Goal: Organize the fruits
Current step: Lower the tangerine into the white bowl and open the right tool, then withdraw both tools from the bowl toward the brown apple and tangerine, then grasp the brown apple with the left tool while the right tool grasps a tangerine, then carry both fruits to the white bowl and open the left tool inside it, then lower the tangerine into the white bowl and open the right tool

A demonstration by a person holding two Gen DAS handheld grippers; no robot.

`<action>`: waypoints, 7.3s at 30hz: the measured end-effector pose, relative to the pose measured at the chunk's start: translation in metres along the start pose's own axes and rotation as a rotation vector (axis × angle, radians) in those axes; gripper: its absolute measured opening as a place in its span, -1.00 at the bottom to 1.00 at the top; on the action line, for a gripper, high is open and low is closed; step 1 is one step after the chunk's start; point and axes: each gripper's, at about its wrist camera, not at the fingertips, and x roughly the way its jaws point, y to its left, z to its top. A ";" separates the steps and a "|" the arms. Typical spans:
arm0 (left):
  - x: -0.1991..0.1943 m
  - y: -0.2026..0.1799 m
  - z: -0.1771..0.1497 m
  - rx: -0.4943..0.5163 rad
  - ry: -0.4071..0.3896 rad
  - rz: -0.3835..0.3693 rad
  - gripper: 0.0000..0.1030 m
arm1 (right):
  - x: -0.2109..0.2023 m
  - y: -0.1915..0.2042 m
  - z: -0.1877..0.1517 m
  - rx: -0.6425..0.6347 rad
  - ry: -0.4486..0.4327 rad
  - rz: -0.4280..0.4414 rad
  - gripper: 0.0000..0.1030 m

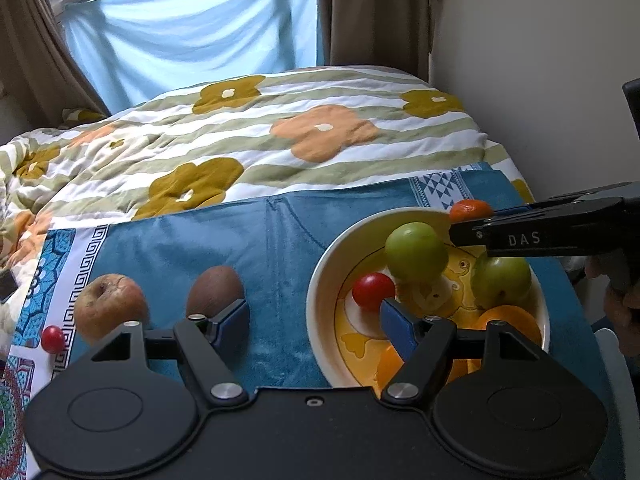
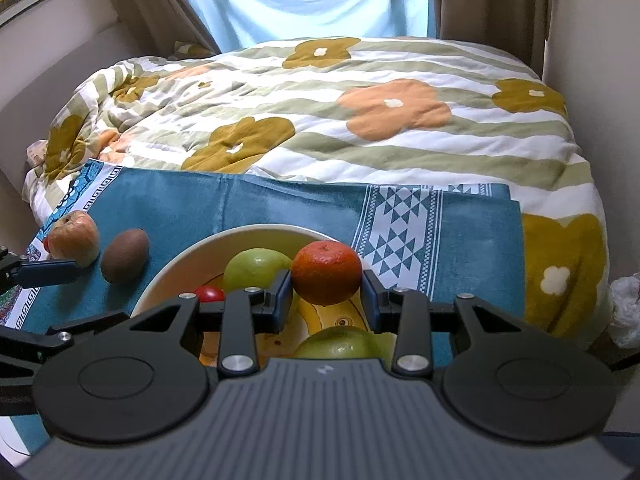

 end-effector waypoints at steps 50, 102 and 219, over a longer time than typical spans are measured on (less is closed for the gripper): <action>-0.130 0.091 -0.068 -0.084 -0.112 0.090 0.50 | -0.115 0.102 -0.048 0.024 -0.069 -0.052 0.71; 0.062 0.209 -0.014 0.252 0.074 -0.302 0.53 | 0.027 0.272 -0.087 0.282 0.113 -0.181 0.62; -0.020 0.040 -0.023 0.020 -0.044 -0.030 0.81 | -0.018 0.058 -0.031 -0.075 0.013 -0.030 -0.01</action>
